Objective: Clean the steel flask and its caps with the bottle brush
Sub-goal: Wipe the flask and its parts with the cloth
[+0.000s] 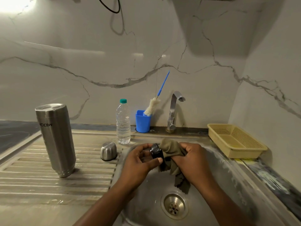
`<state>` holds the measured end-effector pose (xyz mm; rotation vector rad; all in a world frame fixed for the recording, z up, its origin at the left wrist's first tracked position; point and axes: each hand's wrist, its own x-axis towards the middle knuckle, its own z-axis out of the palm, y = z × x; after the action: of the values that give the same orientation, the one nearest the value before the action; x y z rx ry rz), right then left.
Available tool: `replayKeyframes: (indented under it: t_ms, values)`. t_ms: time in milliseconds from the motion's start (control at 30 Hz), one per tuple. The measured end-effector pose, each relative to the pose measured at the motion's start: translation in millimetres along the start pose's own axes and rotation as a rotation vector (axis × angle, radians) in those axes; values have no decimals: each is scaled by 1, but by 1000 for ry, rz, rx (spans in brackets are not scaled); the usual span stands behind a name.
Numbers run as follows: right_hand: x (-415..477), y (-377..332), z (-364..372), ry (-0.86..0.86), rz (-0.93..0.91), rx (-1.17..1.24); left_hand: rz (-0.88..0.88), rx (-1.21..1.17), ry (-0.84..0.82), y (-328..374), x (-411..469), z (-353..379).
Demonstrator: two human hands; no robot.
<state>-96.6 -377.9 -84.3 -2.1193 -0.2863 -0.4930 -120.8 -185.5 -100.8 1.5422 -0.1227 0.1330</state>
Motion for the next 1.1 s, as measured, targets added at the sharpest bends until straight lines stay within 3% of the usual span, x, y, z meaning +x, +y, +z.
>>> replayKeyframes:
  t_ms: [233, 433, 633, 800, 933, 1100]
  values:
    - [-5, -8, 5, -136, 187, 322, 15, -38, 39, -2, 4, -3]
    - [-3, -8, 0, -191, 261, 360, 23, -119, 24, 4, 2, -2]
    - [-2, -13, -4, 82, 78, 233, 72, -60, 74, 9, 0, 1]
    - [-8, -18, 3, -82, 16, 335, 145, 74, 28, 6, -2, 3]
    - [-14, -18, 12, -273, -105, 161, 245, 215, 49, 0, -2, 5]
    - [-14, -20, 12, -223, -104, 132, 331, 396, 67, -3, -3, 3]
